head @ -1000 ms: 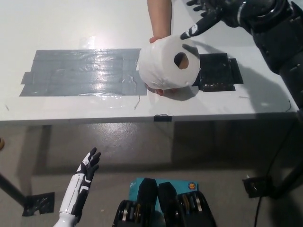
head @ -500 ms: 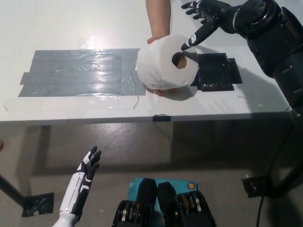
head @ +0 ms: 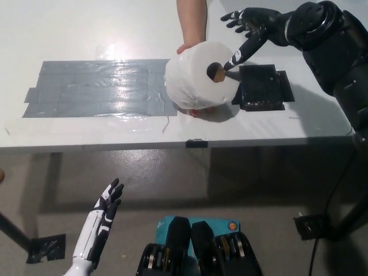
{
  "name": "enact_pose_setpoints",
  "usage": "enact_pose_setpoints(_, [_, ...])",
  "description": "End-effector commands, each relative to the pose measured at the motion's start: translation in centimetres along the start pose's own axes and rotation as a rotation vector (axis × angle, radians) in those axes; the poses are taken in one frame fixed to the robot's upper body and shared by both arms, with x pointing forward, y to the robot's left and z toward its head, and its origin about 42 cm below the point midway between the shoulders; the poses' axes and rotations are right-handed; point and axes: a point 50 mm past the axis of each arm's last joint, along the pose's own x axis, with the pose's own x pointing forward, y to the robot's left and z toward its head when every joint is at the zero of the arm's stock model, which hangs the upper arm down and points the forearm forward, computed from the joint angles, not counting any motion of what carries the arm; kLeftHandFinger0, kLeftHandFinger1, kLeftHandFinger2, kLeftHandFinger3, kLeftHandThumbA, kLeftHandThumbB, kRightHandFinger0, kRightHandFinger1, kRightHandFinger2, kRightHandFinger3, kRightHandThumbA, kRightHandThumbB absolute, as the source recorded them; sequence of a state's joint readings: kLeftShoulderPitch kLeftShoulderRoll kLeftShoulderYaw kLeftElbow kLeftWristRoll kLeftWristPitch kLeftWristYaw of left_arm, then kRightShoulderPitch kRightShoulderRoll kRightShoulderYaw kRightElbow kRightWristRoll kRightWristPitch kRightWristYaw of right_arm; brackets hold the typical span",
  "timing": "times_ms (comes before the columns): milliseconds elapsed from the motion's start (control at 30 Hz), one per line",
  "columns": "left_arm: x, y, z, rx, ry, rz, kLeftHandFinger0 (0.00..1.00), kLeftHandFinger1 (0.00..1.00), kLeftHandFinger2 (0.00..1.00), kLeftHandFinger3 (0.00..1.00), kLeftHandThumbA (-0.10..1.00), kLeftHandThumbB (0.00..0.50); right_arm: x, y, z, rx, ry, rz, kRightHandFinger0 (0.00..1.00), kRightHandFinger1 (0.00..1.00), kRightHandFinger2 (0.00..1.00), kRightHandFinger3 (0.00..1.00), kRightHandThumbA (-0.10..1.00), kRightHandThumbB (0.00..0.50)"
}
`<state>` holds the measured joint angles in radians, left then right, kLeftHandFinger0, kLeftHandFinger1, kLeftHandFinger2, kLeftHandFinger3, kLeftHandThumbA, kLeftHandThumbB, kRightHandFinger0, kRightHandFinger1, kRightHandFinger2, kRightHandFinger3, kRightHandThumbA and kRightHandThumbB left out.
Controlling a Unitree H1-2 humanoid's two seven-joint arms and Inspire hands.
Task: A person hands over a roll of toilet paper to the robot , and the robot inserts its right thumb into the hole in the centre to grab the roll, and then places it on the balck area on the desk.
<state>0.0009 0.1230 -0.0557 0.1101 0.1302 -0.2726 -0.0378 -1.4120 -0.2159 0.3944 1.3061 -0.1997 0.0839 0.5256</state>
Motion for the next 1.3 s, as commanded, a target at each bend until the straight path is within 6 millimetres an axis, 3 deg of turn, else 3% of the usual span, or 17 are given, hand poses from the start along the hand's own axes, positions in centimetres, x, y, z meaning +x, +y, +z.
enact_pose_setpoints(0, [0.1,0.2,0.6,0.026,-0.049,-0.015,1.00,1.00,1.00,1.00,0.98,0.184,-1.0,-2.0,3.3,-0.071,-0.140,-0.008,1.00,1.00,1.00,1.00,0.92,0.417])
enact_pose_setpoints(100, [0.2,0.3,0.6,0.030,-0.050,-0.017,1.00,1.00,1.00,1.00,0.98,0.186,-0.6,-1.5,3.2,-0.042,-0.121,-0.020,1.00,1.00,1.00,1.00,0.90,0.477])
enact_pose_setpoints(200, [0.2,0.3,0.7,0.029,-0.048,-0.019,1.00,1.00,1.00,1.00,0.98,0.187,-0.4,-1.3,3.3,-0.039,-0.095,-0.026,1.00,1.00,1.00,1.00,0.92,0.496])
enact_pose_setpoints(367, [0.2,0.3,0.7,0.025,-0.050,-0.023,1.00,1.00,1.00,1.00,0.97,0.185,-0.1,-0.5,3.4,-0.030,-0.096,0.009,1.00,1.00,1.00,1.00,0.99,0.463])
enact_pose_setpoints(433, [0.1,0.2,0.8,0.024,-0.046,-0.027,1.00,1.00,1.00,1.00,0.97,0.186,0.1,-0.1,3.3,-0.001,-0.114,0.000,1.00,1.00,1.00,1.00,0.93,0.462])
enact_pose_setpoints(567, [0.1,0.2,0.8,0.026,-0.049,-0.026,1.00,1.00,1.00,1.00,0.96,0.186,0.4,0.4,3.2,-0.011,-0.081,-0.011,1.00,1.00,1.00,1.00,0.99,0.500])
enact_pose_setpoints(967, [0.0,0.1,0.7,0.029,-0.051,-0.031,1.00,1.00,1.00,1.00,0.96,0.191,1.1,1.4,2.4,-0.040,-0.018,-0.088,1.00,1.00,1.00,1.00,1.00,0.500])
enact_pose_setpoints(1267, [0.2,0.1,1.0,0.018,-0.045,-0.033,1.00,1.00,1.00,1.00,0.95,0.198,0.9,0.8,1.9,-0.112,0.011,-0.133,1.00,1.00,1.00,1.00,1.00,0.500])
